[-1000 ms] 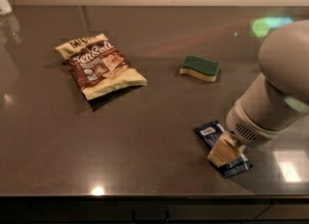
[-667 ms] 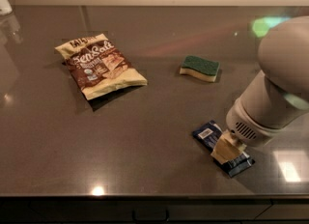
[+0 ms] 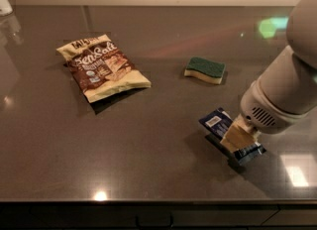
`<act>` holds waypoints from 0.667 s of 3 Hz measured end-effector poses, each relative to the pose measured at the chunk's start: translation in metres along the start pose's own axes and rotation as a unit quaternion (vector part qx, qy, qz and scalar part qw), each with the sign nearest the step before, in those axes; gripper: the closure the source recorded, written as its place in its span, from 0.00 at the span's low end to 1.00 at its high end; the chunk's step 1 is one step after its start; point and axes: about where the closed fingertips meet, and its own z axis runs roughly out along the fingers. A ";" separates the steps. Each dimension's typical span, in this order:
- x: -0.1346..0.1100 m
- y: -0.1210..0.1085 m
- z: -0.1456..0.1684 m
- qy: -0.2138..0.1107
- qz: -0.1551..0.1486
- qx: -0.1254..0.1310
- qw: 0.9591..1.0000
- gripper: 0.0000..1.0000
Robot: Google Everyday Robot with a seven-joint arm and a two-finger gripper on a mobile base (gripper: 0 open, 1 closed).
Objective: Move rxbar blueberry near brown chip bag
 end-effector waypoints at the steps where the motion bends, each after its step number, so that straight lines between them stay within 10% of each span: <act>1: -0.023 -0.017 -0.009 -0.027 -0.019 -0.003 0.999 1.00; 2: -0.057 -0.041 -0.011 -0.063 -0.040 -0.011 0.997 1.00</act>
Offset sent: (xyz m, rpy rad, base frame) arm 0.1192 0.0208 0.0372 0.1686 -0.1261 0.1498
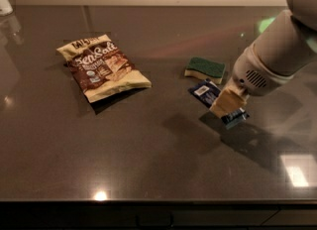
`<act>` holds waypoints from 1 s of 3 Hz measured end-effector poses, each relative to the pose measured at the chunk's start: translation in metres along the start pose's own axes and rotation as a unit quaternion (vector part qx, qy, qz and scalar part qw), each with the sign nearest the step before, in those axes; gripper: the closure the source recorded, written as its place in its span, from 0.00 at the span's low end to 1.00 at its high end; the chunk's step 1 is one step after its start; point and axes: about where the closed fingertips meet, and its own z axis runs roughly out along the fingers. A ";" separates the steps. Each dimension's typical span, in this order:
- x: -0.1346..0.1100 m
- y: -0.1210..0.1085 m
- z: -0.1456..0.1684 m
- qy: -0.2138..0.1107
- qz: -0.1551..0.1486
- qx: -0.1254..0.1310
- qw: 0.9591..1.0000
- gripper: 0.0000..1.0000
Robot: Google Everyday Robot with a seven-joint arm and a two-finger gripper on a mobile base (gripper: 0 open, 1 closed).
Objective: Move rxbar blueberry near brown chip bag
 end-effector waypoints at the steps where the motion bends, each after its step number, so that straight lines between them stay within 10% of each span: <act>1: -0.030 -0.026 0.011 -0.025 -0.017 -0.009 1.000 1.00; 3: -0.079 -0.033 0.047 -0.059 -0.041 -0.038 0.997 1.00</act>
Offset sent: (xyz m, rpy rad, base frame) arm 0.1011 0.0470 -0.0102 0.1316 -0.0567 0.1112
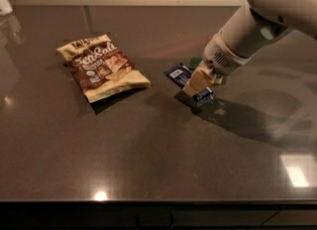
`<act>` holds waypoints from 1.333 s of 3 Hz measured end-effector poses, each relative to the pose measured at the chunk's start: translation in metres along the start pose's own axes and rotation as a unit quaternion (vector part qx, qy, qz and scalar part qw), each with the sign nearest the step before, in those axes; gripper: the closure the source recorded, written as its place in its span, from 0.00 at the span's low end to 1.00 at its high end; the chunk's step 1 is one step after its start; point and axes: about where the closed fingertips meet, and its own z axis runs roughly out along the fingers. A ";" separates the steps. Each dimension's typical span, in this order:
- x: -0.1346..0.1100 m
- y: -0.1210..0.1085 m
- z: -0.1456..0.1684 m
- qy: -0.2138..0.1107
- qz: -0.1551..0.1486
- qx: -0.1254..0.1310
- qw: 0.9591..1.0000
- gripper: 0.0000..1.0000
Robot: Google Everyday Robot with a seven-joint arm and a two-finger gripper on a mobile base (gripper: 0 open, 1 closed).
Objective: Move rxbar blueberry near brown chip bag
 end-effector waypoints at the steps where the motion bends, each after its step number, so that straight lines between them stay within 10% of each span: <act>1: -0.020 0.011 0.022 -0.010 -0.013 -0.021 1.000 1.00; 3: -0.056 0.034 0.053 -0.030 -0.032 -0.051 0.998 1.00; 4: -0.069 0.042 0.065 -0.037 -0.037 -0.059 0.997 0.82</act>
Offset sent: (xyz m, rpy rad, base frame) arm 0.0118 0.0955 -0.0242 0.0969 0.0287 0.1261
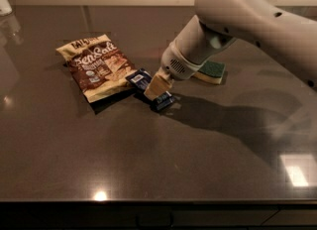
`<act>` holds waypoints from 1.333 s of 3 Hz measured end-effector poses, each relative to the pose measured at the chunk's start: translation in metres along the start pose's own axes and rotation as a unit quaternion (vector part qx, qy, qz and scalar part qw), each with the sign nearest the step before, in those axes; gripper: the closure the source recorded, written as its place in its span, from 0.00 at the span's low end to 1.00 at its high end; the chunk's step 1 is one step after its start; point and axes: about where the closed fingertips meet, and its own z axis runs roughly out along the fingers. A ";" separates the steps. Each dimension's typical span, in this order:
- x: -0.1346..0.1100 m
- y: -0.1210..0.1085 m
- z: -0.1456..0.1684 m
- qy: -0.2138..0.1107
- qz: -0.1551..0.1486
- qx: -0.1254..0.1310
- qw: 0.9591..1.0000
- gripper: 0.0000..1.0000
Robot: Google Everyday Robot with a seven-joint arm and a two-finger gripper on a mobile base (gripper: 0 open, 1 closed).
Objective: Move rxbar blueberry near brown chip bag
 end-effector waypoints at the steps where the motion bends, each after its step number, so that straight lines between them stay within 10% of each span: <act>1: -0.007 0.002 0.009 -0.006 -0.002 -0.004 1.000 0.59; 4: -0.009 0.006 0.010 -0.004 -0.006 -0.006 1.000 0.00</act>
Offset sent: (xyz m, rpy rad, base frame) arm 0.0018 0.0097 -0.0030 0.0116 -0.0003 0.0067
